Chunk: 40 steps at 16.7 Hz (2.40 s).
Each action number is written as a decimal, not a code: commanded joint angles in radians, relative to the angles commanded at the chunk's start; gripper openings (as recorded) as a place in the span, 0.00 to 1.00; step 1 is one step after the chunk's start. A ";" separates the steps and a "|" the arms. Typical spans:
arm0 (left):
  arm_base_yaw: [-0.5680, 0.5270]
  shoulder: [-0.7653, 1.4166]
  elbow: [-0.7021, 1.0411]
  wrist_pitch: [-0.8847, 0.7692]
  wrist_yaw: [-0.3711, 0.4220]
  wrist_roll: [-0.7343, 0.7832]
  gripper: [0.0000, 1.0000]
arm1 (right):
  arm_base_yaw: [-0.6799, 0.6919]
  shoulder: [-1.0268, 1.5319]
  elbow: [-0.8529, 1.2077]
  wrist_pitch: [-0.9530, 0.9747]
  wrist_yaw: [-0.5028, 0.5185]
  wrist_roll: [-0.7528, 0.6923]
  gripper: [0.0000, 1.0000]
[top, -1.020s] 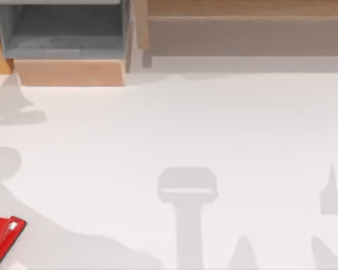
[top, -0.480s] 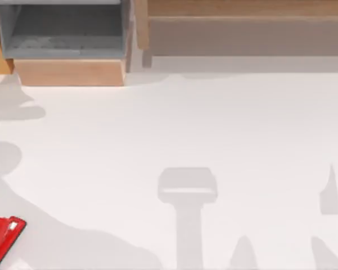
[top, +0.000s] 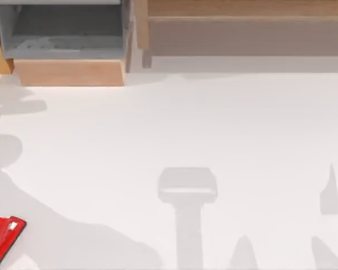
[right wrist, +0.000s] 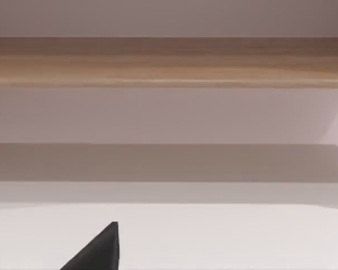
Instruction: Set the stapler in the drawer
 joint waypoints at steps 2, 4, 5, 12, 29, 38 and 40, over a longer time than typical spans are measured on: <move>0.000 0.000 0.000 0.000 0.000 0.000 0.77 | 0.000 0.000 0.000 0.000 0.000 0.000 1.00; 0.000 0.000 0.000 0.000 0.000 0.000 0.62 | 0.000 0.000 0.000 0.000 0.000 0.000 1.00; 0.000 0.000 0.000 0.000 0.000 0.000 0.55 | 0.000 0.000 0.000 0.000 0.000 0.000 1.00; 0.000 0.000 0.000 0.000 0.000 0.000 0.02 | 0.000 0.000 0.000 0.000 0.000 0.000 1.00; 0.057 -0.089 -0.220 0.103 0.054 -0.005 0.00 | 0.000 0.000 0.000 0.000 0.000 0.000 1.00; 0.092 -0.132 -0.314 0.159 0.080 -0.001 0.00 | 0.000 0.000 0.000 0.000 0.000 0.000 1.00; 0.114 -0.157 -0.378 0.191 0.104 -0.001 0.00 | 0.000 0.000 0.000 0.000 0.000 0.000 1.00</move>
